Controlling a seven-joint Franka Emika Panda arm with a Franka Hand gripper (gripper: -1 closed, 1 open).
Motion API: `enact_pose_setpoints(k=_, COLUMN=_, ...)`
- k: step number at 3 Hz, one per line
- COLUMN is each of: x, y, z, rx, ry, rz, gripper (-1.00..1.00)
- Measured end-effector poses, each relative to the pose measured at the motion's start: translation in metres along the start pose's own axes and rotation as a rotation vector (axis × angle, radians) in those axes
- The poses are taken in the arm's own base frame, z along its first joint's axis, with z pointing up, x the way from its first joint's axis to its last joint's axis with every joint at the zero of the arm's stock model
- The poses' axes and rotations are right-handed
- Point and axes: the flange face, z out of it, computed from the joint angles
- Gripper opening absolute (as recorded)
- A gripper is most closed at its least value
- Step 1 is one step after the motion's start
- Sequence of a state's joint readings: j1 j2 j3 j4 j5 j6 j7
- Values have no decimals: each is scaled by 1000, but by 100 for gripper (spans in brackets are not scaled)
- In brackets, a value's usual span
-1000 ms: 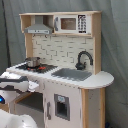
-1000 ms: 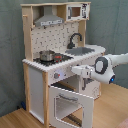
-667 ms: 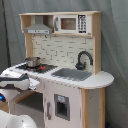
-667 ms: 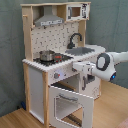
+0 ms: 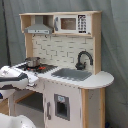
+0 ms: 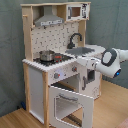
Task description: Play with the kitchen
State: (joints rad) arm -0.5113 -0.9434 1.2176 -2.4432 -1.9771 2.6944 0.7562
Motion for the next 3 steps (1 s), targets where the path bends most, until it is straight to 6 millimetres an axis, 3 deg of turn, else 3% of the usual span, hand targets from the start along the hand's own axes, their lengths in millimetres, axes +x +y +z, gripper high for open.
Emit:
enact_pose_setpoints(k=2, x=19, y=33, z=-12, rx=-32, ry=-47, rz=69, gripper=100)
enact_pose_setpoints(k=3, x=24, y=57, z=-9, rx=-44, ry=-85, rz=112, gripper=100)
